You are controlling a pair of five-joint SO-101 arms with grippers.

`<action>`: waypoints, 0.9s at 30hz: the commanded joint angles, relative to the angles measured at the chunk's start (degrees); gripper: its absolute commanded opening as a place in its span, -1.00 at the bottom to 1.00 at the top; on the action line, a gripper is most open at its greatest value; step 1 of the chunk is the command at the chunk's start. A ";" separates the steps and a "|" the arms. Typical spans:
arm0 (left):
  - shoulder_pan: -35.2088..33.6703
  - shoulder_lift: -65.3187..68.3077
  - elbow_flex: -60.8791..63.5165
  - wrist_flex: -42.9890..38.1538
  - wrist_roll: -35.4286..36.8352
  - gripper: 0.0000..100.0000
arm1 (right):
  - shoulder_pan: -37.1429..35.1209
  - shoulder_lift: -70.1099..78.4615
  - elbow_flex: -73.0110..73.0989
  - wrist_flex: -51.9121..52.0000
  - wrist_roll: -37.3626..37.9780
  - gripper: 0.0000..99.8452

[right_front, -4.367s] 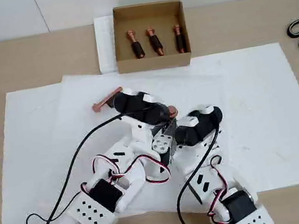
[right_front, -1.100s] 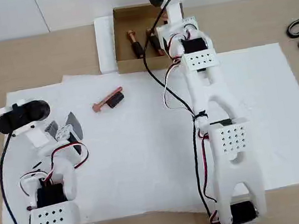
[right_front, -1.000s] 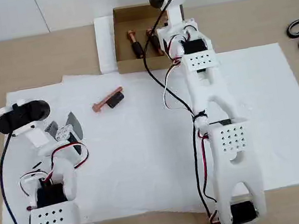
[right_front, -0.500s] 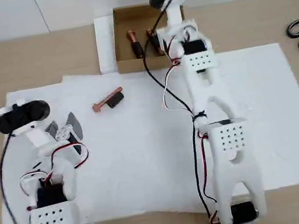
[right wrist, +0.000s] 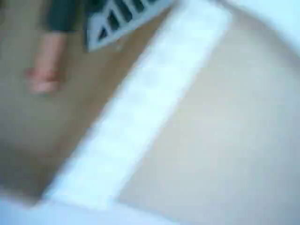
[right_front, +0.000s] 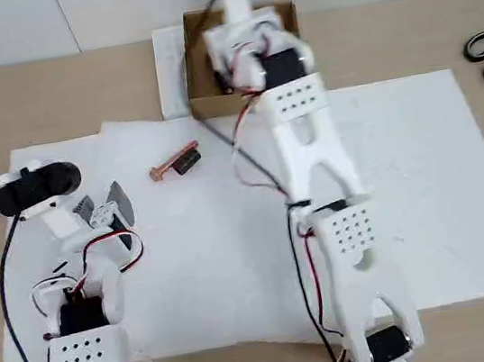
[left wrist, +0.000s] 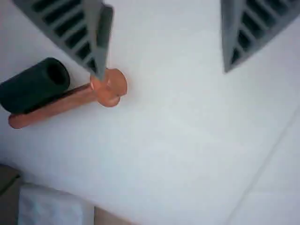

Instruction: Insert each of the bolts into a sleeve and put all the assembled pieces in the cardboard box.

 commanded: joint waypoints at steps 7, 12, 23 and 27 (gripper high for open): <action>0.09 -1.23 -0.13 -1.32 -0.26 -0.69 | -4.35 -1.19 -5.45 11.21 -29.01 -0.65; 0.00 -1.23 -0.13 -1.32 -0.26 -0.69 | -4.70 -0.04 -5.36 19.47 -35.16 -0.65; 0.00 -1.23 -0.13 -1.32 -0.26 -0.69 | -9.71 5.49 -5.89 29.76 -35.52 -0.65; 0.00 -1.23 -0.13 -1.32 -0.26 -0.69 | -11.38 7.34 -5.89 27.82 -35.69 -0.65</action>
